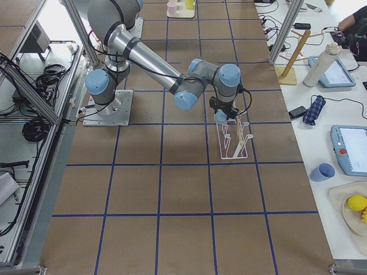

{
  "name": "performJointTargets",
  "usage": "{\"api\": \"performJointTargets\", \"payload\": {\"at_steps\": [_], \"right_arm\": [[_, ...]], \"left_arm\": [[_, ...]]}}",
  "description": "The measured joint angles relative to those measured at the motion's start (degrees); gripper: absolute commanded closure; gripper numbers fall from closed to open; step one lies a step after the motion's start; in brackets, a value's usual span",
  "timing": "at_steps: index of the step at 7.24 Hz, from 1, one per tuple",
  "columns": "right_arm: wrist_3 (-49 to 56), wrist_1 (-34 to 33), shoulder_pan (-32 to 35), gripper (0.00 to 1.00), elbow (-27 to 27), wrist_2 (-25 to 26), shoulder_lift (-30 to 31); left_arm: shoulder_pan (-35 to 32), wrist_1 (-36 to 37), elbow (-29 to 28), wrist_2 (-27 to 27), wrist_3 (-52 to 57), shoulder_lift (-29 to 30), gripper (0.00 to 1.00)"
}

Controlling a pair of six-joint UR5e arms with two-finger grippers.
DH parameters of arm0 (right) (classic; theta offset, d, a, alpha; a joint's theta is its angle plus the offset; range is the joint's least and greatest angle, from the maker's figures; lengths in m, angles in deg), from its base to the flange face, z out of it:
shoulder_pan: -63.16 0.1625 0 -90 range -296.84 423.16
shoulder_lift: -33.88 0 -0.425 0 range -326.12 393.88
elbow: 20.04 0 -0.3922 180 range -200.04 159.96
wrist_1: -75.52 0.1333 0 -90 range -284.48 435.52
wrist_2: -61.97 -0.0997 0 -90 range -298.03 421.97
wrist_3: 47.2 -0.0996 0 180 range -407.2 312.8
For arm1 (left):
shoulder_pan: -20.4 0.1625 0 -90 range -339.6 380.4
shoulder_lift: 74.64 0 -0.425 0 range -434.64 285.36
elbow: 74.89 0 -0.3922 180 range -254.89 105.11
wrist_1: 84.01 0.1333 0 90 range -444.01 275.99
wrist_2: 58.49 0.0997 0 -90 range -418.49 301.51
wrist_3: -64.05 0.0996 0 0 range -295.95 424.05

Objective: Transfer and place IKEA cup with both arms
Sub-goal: 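Lower the right gripper around the light blue cup and close it, then lift the cup off the rack with the right gripper while the left reaches toward it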

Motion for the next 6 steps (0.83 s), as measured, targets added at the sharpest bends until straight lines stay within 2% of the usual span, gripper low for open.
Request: {"api": "performJointTargets", "payload": {"at_steps": [2, 4, 6], "right_arm": [[0.1, 1.3, -0.1, 0.72, 0.7, 0.2, 2.5], [-0.2, 7.2, -0.1, 0.72, 2.4, 0.3, 6.7], [-0.4, 13.5, 0.0, 0.72, 4.3, -1.7, 10.5]], "left_arm": [[0.0, 0.0, -0.3, 0.0, 0.0, 0.0, 0.0], [0.0, 0.0, -0.8, 0.0, 0.0, 0.0, 0.0], [-0.1, -0.1, -1.0, -1.5, -0.1, -0.5, 0.0]]}}
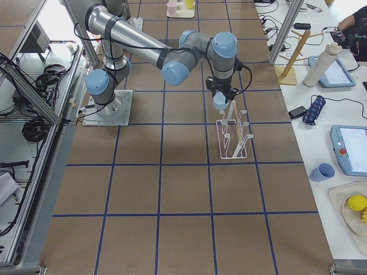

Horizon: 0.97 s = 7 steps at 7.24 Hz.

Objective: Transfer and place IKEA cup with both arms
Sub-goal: 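Lift the cup off the rack with the right gripper while the left reaches toward it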

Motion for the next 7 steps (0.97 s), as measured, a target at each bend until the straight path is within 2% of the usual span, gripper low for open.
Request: {"api": "performJointTargets", "payload": {"at_steps": [1, 4, 5, 7], "right_arm": [[0.0, 2.5, 0.1, 0.78, 0.3, -3.6, 1.4], [0.0, 10.0, 1.6, 0.8, -0.2, -19.1, 4.0], [0.0, 13.0, 3.0, 0.8, -0.3, -23.8, 4.2], [0.0, 18.2, 6.5, 0.8, -0.5, -34.1, 3.9]], "left_arm": [[0.0, 0.0, -0.2, -0.9, 0.0, -0.1, 0.0], [0.5, -1.5, -1.8, -6.8, 0.1, -0.5, 0.0], [1.3, -2.5, -1.7, -10.0, 0.4, -0.4, 0.0], [6.5, -6.1, 0.2, -21.2, 2.6, 0.1, 0.0]]}}
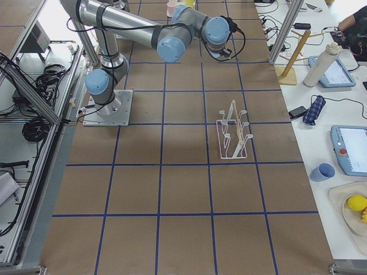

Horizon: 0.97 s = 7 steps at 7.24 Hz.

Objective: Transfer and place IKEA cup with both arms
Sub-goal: 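Lift the cup off the rack with the right gripper while the left reaches toward it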

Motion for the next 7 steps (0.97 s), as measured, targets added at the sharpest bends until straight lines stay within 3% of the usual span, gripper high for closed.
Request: {"api": "performJointTargets", "payload": {"at_steps": [3, 5, 7], "right_arm": [[0.6, 3.0, 6.3, 0.8, -1.1, -12.1, -2.0], [0.4, 3.3, 10.0, 0.8, -2.5, -15.4, -1.7], [-0.1, 3.5, 12.9, 0.78, -3.1, -16.3, -1.1]], "left_arm": [[6.0, -6.7, 6.2, -20.4, 6.2, 1.0, 0.0], [6.2, -6.9, 12.8, -36.7, 6.9, 2.7, 0.0], [4.0, -5.2, 17.8, -48.3, 8.3, 5.4, 0.0]]}}
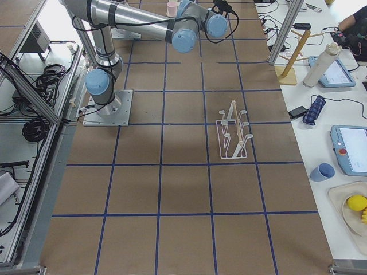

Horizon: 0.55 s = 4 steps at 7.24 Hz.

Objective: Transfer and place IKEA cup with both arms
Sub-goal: 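Lift the cup off the rack with the right gripper while the left reaches toward it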

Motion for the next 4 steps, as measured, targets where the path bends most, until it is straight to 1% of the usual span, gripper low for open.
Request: {"api": "performJointTargets", "payload": {"at_steps": [1, 2, 4], "right_arm": [[-0.3, 0.2, 1.6, 0.78, -0.1, -0.9, 0.3], [-0.6, 0.3, 3.1, 0.76, -0.2, -1.5, 0.4], [-0.7, 0.4, 4.6, 0.75, -0.6, -4.4, 0.4]], "left_arm": [[-1.7, 1.9, 0.9, -3.7, 0.2, 1.5, 0.0], [-2.7, 3.6, 1.3, -5.9, 0.2, 2.9, 0.0], [-3.7, 4.7, 1.4, -7.2, 0.6, 4.3, 0.0]]}}
